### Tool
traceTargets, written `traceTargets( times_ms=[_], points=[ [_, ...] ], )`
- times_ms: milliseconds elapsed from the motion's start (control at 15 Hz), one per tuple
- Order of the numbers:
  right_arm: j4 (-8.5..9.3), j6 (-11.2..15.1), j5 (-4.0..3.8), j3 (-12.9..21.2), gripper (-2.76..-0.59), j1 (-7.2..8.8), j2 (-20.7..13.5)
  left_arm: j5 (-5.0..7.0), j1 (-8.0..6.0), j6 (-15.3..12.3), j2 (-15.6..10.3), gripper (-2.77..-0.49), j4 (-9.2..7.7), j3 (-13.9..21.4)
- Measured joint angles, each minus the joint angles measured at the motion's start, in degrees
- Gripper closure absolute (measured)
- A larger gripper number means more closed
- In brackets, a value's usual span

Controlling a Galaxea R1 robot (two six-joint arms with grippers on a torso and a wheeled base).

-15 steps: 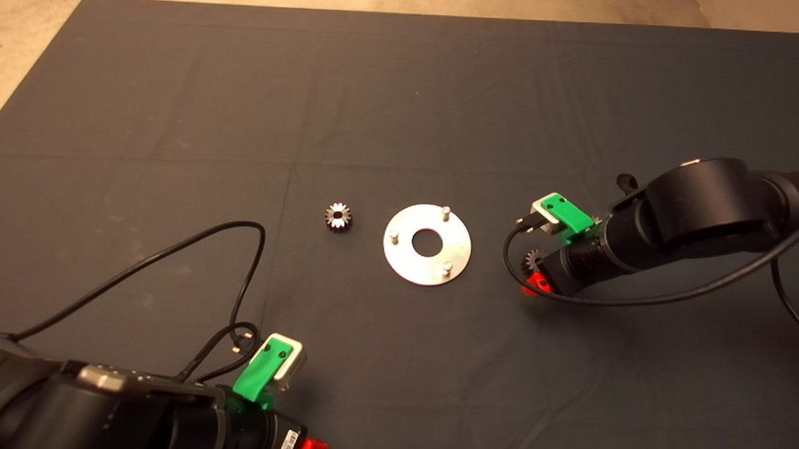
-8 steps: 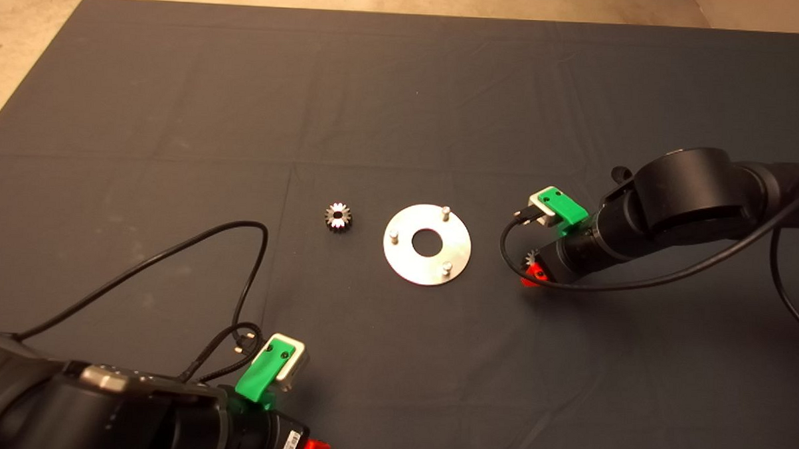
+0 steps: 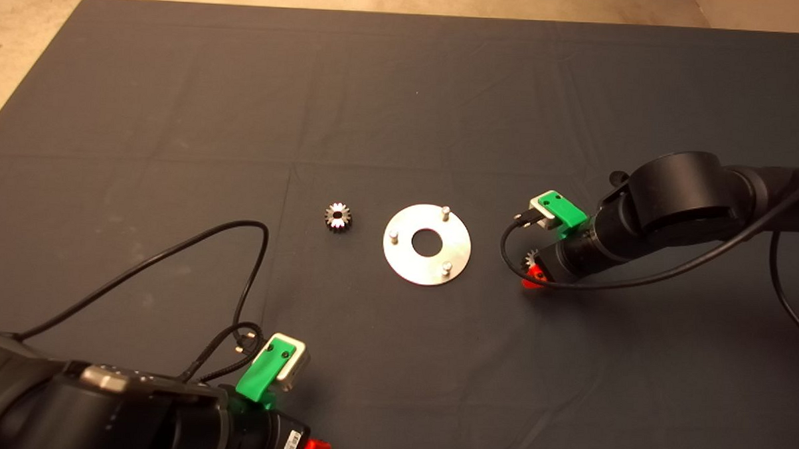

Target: Install three planetary gears onto the carrier pins

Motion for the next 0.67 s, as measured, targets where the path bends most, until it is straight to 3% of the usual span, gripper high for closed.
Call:
traceTargets(
  times_ms=[667],
  points=[
    [0.0, 0.0, -0.01, -1.9, -2.36, -1.04, 0.6, -0.03, 0.0, 0.0, 0.3, -2.36, 0.08, 0.0]
  ],
)
